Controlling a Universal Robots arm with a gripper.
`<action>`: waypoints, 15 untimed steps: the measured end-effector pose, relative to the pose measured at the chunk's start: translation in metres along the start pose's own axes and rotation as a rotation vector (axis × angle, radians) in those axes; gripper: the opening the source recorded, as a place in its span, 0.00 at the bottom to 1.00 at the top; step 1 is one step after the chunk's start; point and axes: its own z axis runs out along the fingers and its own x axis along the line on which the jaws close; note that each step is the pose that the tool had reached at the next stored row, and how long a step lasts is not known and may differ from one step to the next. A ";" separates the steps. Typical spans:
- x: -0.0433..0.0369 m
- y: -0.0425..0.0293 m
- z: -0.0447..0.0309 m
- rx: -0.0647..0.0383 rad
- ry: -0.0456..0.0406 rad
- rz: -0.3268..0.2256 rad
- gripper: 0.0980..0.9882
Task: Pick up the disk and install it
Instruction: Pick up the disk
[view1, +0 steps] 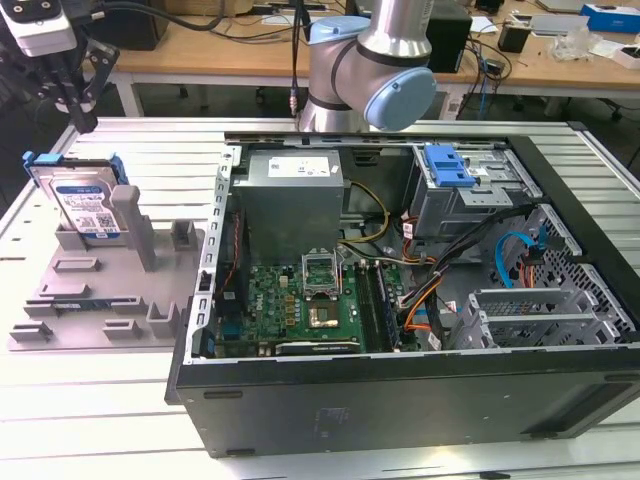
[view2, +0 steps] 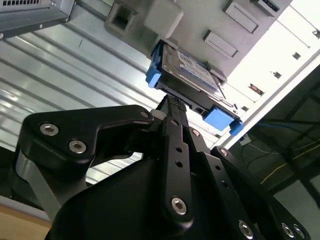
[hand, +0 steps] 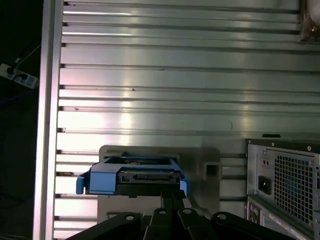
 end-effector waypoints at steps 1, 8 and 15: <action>0.0000 0.0000 0.0000 0.000 0.0032 -0.027 0.01; 0.0000 0.0000 0.0003 -0.003 0.0239 -0.218 0.01; 0.0000 0.0000 0.0007 -0.006 0.0381 -0.411 0.01</action>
